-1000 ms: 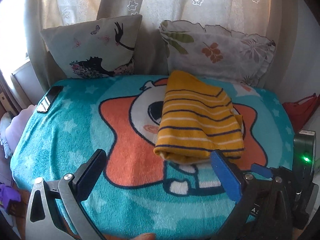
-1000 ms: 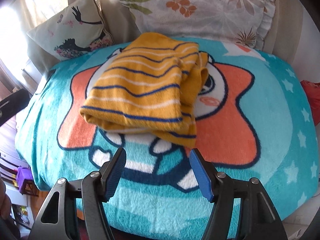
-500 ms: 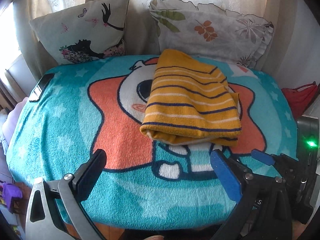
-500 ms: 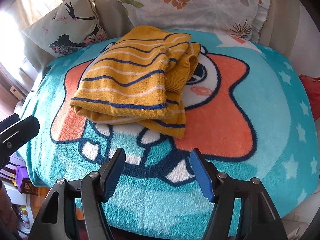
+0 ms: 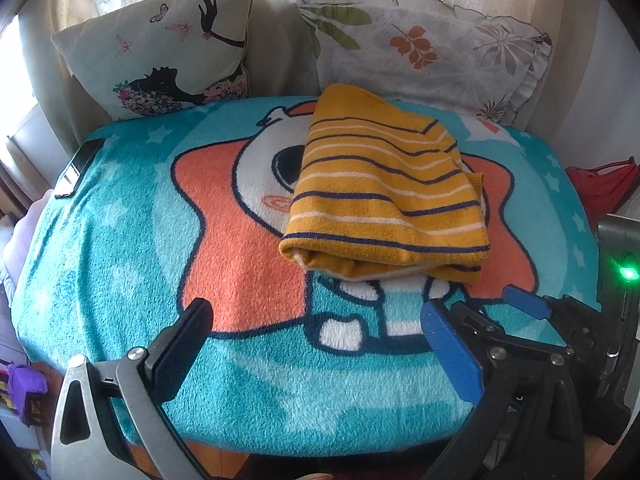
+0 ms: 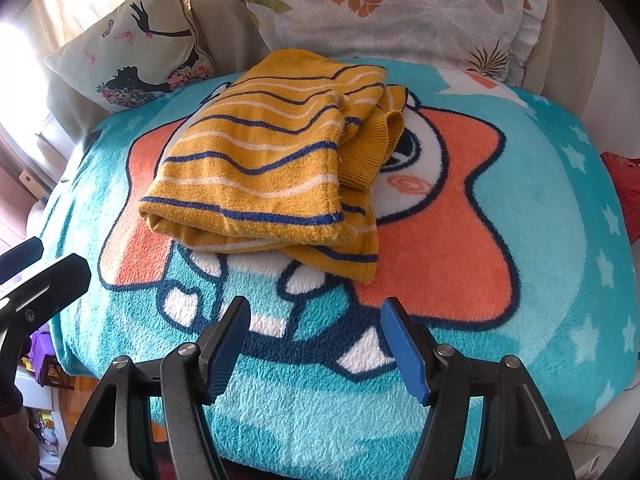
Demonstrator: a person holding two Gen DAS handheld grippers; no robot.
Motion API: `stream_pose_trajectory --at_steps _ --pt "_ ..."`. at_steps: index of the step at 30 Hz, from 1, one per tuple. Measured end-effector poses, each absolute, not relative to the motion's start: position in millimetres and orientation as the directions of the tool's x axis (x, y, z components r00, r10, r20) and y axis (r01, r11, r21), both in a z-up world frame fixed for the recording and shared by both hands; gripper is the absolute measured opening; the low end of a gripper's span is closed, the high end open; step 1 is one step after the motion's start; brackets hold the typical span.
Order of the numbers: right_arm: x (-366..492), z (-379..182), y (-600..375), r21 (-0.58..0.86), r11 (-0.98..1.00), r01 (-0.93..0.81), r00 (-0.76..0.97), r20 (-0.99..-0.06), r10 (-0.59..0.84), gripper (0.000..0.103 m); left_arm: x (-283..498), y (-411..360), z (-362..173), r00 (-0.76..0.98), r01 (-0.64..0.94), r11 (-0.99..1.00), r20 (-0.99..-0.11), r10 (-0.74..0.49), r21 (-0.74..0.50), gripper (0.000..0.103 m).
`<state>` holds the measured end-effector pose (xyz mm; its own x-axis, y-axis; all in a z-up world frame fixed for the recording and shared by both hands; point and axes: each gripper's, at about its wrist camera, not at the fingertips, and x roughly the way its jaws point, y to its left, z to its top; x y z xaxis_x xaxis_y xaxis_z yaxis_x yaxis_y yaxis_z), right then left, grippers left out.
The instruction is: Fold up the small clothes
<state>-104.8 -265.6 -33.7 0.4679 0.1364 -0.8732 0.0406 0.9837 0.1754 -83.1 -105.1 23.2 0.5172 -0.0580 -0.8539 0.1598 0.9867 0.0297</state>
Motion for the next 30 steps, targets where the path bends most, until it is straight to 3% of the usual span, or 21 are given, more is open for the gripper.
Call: stream_pose_trajectory --at_steps 30 --pt "-87.1 -40.6 -265.6 0.16 0.986 0.044 0.459 -0.88 0.123 0.073 -65.8 -106.1 1.0 0.447 0.146 0.989 -0.894 -0.031 0.038 0.103"
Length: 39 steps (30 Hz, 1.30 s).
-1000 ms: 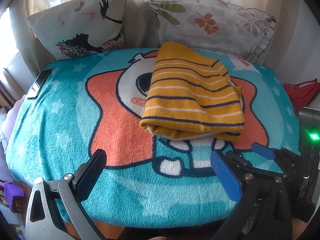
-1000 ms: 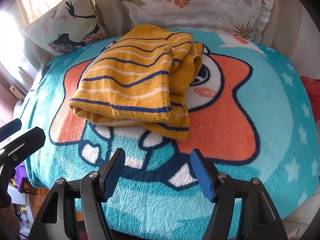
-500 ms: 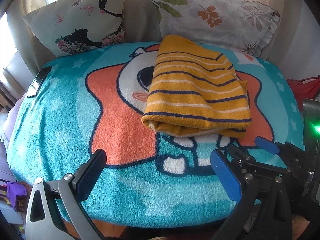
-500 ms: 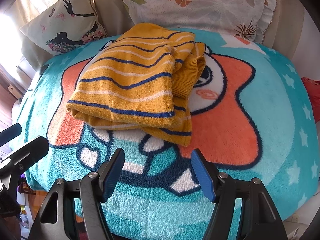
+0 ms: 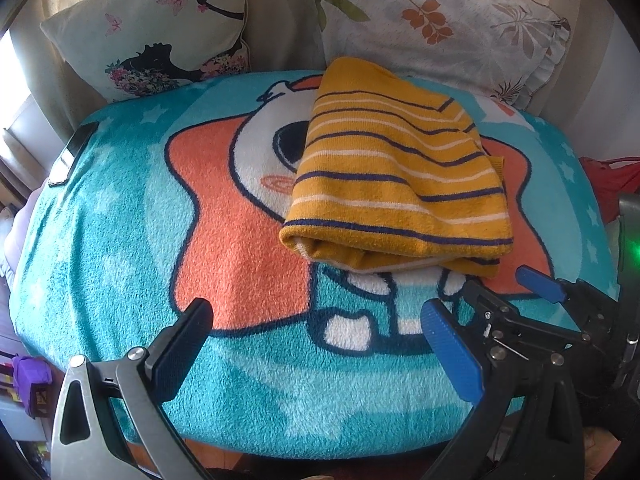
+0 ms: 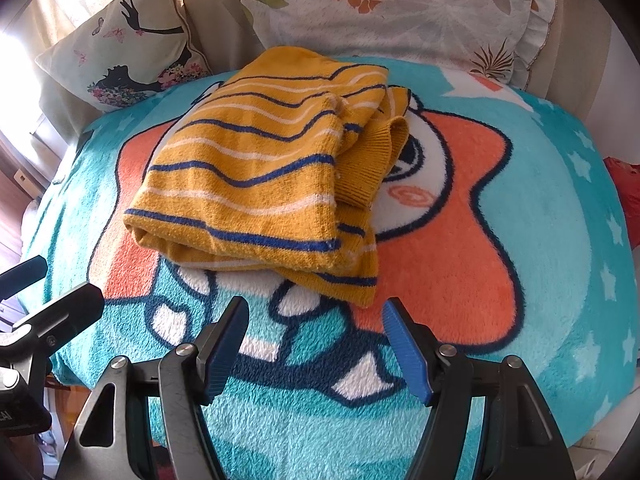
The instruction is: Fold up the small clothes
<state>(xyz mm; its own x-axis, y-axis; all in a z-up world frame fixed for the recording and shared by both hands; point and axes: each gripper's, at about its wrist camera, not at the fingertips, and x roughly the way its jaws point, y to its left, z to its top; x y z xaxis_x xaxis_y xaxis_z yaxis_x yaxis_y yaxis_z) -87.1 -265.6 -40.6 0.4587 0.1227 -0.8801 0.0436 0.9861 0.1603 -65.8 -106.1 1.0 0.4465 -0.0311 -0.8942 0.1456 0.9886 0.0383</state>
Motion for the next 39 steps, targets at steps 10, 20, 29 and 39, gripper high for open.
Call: stream_pose_trajectory --at_steps 10,20,29,39 --pt "-78.6 -45.3 -269.3 0.147 0.989 0.028 0.446 -0.887 0.12 0.074 -61.1 -105.7 -7.6 0.42 0.125 0.992 -0.907 -0.023 0.033 0.103" --pt "-78.6 -49.7 -267.0 0.139 0.99 0.013 0.439 -0.89 0.12 0.074 -61.4 -108.2 -12.7 0.404 0.109 0.994 -0.915 -0.02 0.027 0.103" --pt "-81.7 -48.7 -269.9 0.133 0.991 0.01 0.445 -0.888 0.115 0.074 -63.5 -109.2 -12.6 0.396 0.104 0.994 -0.918 -0.02 0.023 0.103" --pt "-89.6 -48.2 -274.5 0.134 0.991 0.007 0.451 -0.885 0.116 0.074 -67.9 -113.2 -15.4 0.385 0.093 0.996 -0.923 -0.018 0.019 0.103"
